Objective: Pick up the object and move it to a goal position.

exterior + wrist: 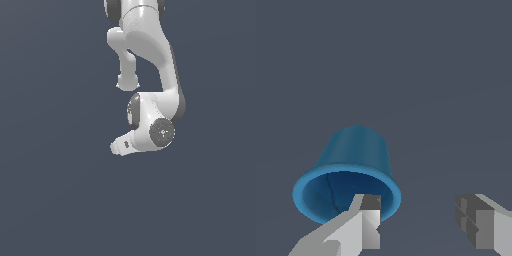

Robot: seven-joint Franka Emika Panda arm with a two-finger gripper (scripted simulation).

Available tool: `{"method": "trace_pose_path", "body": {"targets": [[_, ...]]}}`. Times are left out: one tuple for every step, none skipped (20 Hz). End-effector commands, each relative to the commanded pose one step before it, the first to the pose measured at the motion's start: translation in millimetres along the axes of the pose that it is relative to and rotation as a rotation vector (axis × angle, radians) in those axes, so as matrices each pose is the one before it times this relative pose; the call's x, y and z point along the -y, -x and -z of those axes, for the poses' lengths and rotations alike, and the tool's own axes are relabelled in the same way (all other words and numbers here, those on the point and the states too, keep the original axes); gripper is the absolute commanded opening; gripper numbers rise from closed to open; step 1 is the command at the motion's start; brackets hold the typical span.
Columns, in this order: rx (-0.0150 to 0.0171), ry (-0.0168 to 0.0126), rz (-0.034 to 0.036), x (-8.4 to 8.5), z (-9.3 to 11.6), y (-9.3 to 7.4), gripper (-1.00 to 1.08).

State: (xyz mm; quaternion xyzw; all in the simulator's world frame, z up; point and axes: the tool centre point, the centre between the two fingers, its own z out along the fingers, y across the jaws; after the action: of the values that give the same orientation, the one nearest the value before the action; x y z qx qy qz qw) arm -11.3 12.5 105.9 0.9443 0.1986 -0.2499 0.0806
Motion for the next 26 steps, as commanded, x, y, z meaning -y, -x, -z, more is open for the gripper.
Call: {"method": "trace_pose_path", "body": {"targets": [[0.05223,0.01455,0.03711,4.43,-2.63,-0.80,0.28],[0.01823,0.00492,0.01254,1.58,-0.85,-0.31,0.28],[0.01715,0.00456,0.01157,1.48,-0.75,-0.27,0.28],[0.01605,0.00420,0.01064,1.38,-0.67,-0.24,0.28],[0.01495,0.00385,0.00974,1.28,-0.59,-0.20,0.28],[0.01385,0.00351,0.00889,1.19,-0.52,-0.18,0.28],[0.01273,0.00318,0.00805,1.09,-0.45,-0.15,0.28],[0.01163,0.00286,0.00725,0.99,-0.40,-0.13,0.28],[0.01050,0.00256,0.00648,0.91,-0.34,-0.12,0.28],[0.00947,0.00226,0.00574,0.80,-0.31,-0.09,0.28],[0.00858,0.00201,0.00513,0.71,-0.27,-0.06,0.28],[0.00746,0.00182,0.00455,0.71,-0.16,-0.08,0.28],[0.00657,0.00159,0.00398,0.62,-0.14,-0.07,0.28],[0.00588,0.00123,0.00326,0.39,-0.26,0.00,0.28],[0.00515,0.00093,0.00264,0.22,-0.31,0.05,0.28],[0.00399,0.00077,0.00211,0.21,-0.20,0.04,0.28],[0.00270,0.00068,0.00166,0.30,-0.02,-0.05,0.28],[0.00132,0.00065,0.00128,0.44,0.22,-0.15,0.28],[-0.00023,0.00069,0.00095,0.66,0.55,-0.27,0.28],[-0.00125,0.00046,0.00037,0.56,0.57,-0.24,0.28],[0.00007,-0.00039,-0.00056,-0.36,-0.30,0.13,0.28],[0.00233,-0.00125,-0.00126,-1.42,-1.35,0.65,0.28],[0.00470,-0.00199,-0.00173,-2.37,-2.33,1.13,0.28],[0.00693,-0.00258,-0.00197,-3.12,-3.15,1.50,0.28],[0.00679,-0.00215,-0.00133,-2.68,-2.80,1.32,0.28],[0.00548,-0.00130,-0.00042,-1.75,-1.93,0.90,0.28]]}}
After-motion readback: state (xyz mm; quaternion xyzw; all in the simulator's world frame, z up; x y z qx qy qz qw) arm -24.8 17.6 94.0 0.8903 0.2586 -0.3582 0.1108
